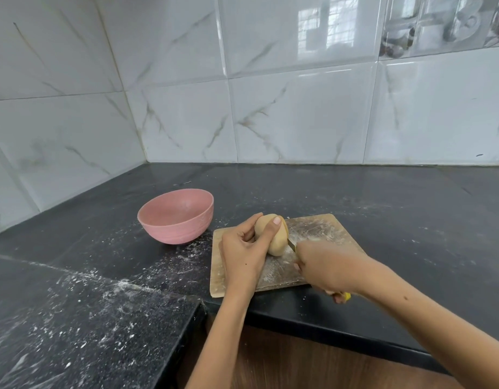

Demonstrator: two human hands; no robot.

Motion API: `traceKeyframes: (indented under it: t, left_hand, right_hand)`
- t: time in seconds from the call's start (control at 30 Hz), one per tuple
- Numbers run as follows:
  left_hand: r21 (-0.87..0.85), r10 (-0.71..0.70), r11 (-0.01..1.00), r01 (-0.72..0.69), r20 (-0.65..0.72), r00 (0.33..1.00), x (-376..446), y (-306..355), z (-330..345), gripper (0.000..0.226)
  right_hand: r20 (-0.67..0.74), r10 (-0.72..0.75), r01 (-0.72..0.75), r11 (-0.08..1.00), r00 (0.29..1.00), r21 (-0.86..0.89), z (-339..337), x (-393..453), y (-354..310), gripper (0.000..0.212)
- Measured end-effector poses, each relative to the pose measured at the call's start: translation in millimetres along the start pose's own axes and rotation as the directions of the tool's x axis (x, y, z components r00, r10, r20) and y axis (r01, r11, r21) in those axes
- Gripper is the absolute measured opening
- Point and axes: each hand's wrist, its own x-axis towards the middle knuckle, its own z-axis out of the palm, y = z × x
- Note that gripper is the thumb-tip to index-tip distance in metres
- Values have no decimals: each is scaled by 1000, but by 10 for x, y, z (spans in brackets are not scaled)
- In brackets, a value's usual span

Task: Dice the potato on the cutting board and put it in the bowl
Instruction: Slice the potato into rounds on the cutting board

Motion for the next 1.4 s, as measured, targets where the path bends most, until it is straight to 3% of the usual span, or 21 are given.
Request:
traceKeyframes:
  t: [0.1, 0.23, 0.33, 0.47, 0.63, 0.73, 1.03, 1.17, 1.4]
  left_hand:
    - [60, 50, 997, -50, 2, 999, -27, -8, 12, 25]
    - [67, 48, 997, -48, 6, 999, -37, 18, -3, 34]
    - [25, 23, 999, -23, 19, 1000, -26, 20, -10, 24]
    - [35, 33, 999, -34, 11, 999, -11, 3, -5, 44]
    - [72, 64, 995, -63, -6, 998, -33, 7, -1, 39]
    - [78, 80, 994, -79, -5, 997, -27, 6, -14, 48]
    - [106, 145, 984, -144, 6, 989, -74, 77, 22, 10]
    - [83, 132, 988, -134, 25, 991, -69, 82, 22, 21]
    - [72, 95, 993, -98, 48, 994, -77, 99, -4, 6]
  right_hand:
    - [2, 16, -16, 998, 1000, -69, -43, 68, -50, 21]
    - [15, -4, 5, 998, 1000, -55, -138, 195, -123, 19]
    - [7, 10, -10, 998, 1000, -64, -75, 110, -92, 19]
    - [17, 42, -41, 996, 999, -76, 35, 18, -27, 20]
    - [16, 81, -79, 994, 997, -77, -13, 247, -109, 23]
    - [-7, 49, -49, 997, 999, -63, -70, 284, -107, 33]
    - [-40, 36, -40, 995, 999, -86, -9, 250, -78, 20]
    - [-34, 18, -20, 998, 999, -64, 32, 110, 7, 26]
    - [-25, 65, -65, 998, 998, -13, 73, -9, -1, 17]
